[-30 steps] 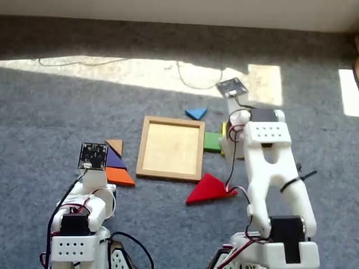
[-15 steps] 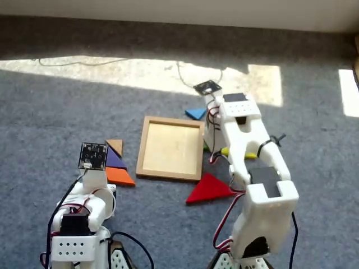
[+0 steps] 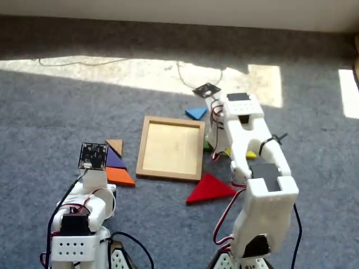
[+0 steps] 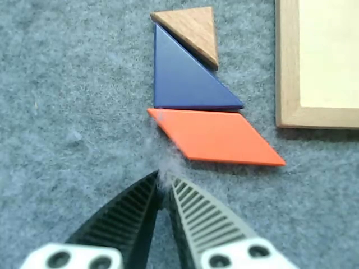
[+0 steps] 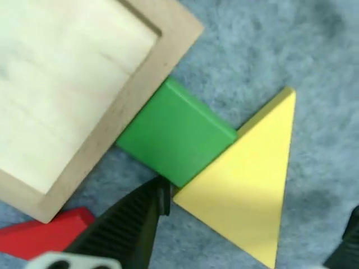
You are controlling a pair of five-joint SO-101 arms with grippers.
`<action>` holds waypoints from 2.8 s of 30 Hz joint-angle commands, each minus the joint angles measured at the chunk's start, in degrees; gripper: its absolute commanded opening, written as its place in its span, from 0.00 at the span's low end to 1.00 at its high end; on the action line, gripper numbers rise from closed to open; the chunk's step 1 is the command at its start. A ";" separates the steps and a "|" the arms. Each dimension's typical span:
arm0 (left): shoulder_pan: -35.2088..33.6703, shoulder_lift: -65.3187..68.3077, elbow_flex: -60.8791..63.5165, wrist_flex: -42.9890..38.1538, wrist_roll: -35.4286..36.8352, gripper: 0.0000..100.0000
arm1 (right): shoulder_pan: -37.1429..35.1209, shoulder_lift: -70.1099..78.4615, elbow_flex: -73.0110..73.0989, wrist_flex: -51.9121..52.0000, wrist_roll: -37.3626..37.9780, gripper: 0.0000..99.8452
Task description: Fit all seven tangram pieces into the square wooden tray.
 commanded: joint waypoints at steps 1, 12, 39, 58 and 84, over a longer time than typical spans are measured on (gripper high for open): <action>0.92 -0.48 1.45 -0.88 -0.44 0.01 | 0.92 -1.19 -2.68 -0.48 0.53 0.45; 0.92 -0.48 1.45 -0.88 -0.44 0.01 | 0.84 -0.75 -2.51 -0.84 0.62 0.40; 0.92 -0.48 1.45 -0.88 -0.44 0.01 | 4.79 6.11 -17.19 13.93 0.62 0.13; 0.92 -0.48 1.45 -0.88 -0.44 0.01 | -4.70 -7.78 -28.70 29.14 -9.58 0.13; 0.92 -0.48 1.45 -0.88 -0.44 0.01 | -7.78 -42.24 9.80 18.68 -28.48 0.14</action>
